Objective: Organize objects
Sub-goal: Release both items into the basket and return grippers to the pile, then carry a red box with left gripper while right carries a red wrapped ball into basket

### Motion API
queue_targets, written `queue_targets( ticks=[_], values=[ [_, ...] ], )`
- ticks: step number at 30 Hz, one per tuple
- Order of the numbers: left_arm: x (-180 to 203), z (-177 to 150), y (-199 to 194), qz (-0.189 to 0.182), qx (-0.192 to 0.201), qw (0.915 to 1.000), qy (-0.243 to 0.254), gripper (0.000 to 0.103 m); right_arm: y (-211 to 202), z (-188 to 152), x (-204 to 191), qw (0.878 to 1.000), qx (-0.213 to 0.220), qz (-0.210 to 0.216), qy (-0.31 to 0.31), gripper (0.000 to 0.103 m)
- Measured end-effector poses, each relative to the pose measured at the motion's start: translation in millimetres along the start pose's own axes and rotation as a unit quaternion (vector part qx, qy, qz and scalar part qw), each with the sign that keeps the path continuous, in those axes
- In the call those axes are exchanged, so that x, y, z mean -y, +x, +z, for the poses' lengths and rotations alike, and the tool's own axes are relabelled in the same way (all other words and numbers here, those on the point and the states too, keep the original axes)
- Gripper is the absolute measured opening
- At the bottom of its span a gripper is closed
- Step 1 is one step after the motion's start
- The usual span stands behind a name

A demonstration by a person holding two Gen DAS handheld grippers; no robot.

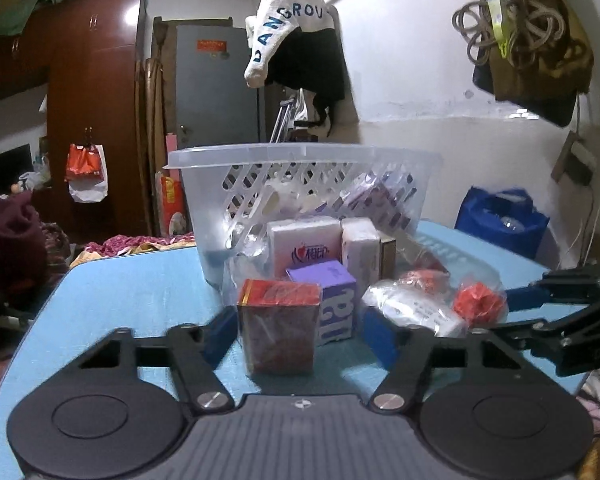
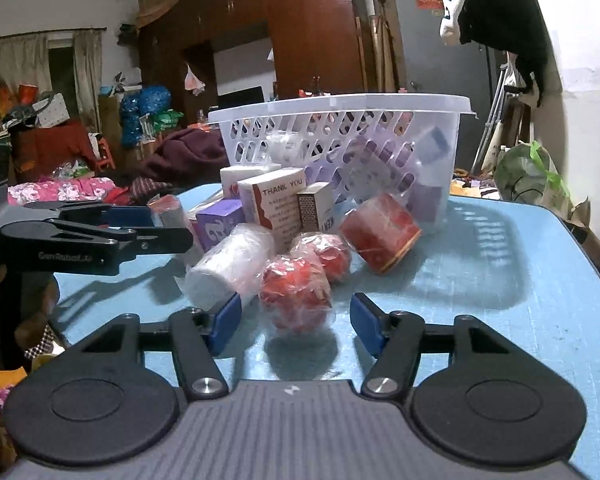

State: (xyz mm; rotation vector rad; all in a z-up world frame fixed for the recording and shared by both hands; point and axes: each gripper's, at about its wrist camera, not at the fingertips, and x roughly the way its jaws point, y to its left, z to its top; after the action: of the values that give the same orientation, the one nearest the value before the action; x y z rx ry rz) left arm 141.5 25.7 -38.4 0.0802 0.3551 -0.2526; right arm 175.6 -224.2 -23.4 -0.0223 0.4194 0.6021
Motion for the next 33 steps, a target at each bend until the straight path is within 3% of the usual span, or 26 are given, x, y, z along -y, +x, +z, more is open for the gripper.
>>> queue_targets(
  ticks=[1,3,11,20,23,27,30,33],
  values=[
    [1,0,1,0.007,0.0,1.0,0.002,0.046,0,0,0,1.0,0.002,-0.002,-0.001,0.061],
    [0,-1,0,0.006,0.006,1.0,-0.005,0.044,0,-2,0,1.0,0.004,-0.004,0.002,0.044],
    [-6,-3,-21,0.002,0.057,0.9982,-0.021,0.044,-13,-5,6,0.999,0.042,-0.007,0.01,0.044],
    [-14,-2,-32,-0.019,0.089,0.9953,-0.032,0.044,-28,5,6,0.996,0.085,-0.009,-0.001,0.044],
    [-18,24,-42,-0.032,0.129,0.9909,-0.018,0.044,-45,32,10,0.991,0.132,-0.011,-0.008,0.044],
    [-22,95,-26,-0.019,0.172,0.9848,0.009,0.045,-41,95,14,0.979,0.193,-0.041,-0.04,0.044],
    [-36,145,14,-0.013,0.147,0.9888,-0.017,0.045,-5,140,23,0.979,0.192,-0.047,-0.05,0.044],
    [-47,168,51,-0.013,0.121,0.9917,-0.042,0.047,40,168,36,0.988,0.147,-0.039,-0.039,0.044]
  ],
)
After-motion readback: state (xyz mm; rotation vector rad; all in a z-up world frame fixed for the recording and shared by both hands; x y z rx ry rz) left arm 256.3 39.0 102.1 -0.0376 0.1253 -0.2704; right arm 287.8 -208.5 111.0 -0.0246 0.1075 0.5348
